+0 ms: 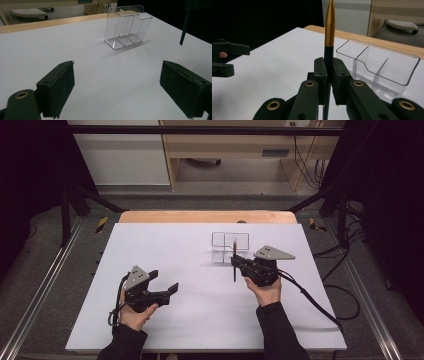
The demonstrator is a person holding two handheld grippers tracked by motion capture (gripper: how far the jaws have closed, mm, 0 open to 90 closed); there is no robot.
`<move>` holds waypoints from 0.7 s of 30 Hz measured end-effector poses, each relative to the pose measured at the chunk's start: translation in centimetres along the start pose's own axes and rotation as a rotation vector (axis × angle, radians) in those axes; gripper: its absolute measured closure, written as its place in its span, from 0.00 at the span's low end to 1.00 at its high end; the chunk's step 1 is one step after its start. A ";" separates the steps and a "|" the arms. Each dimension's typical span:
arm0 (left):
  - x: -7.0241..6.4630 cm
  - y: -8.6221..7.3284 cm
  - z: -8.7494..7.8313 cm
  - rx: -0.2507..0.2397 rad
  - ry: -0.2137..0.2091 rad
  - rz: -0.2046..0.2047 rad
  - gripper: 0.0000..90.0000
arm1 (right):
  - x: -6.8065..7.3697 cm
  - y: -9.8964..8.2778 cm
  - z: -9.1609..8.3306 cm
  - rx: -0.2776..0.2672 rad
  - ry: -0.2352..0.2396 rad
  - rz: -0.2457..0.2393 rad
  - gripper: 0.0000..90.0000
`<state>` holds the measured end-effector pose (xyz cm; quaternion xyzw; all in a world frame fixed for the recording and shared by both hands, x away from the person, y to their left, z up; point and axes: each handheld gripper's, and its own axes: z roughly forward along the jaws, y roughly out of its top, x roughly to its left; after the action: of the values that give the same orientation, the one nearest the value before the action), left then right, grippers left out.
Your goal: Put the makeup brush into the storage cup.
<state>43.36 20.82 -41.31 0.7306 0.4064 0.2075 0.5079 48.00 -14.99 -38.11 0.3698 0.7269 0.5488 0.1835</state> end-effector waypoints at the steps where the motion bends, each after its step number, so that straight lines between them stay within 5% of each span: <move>1: 0.2 -0.1 -0.2 -0.001 0.008 0.003 0.10 | 0.0 0.1 0.1 -0.004 -0.004 -0.004 0.93; 21: 1.8 -1.2 -1.5 0.035 0.041 -0.004 0.07 | -1.0 4.2 1.5 -0.082 -0.057 0.006 0.93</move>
<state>42.88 23.27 -41.99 0.7342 0.4219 0.2142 0.4869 51.03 -14.19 -34.84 0.3794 0.6971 0.5682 0.2174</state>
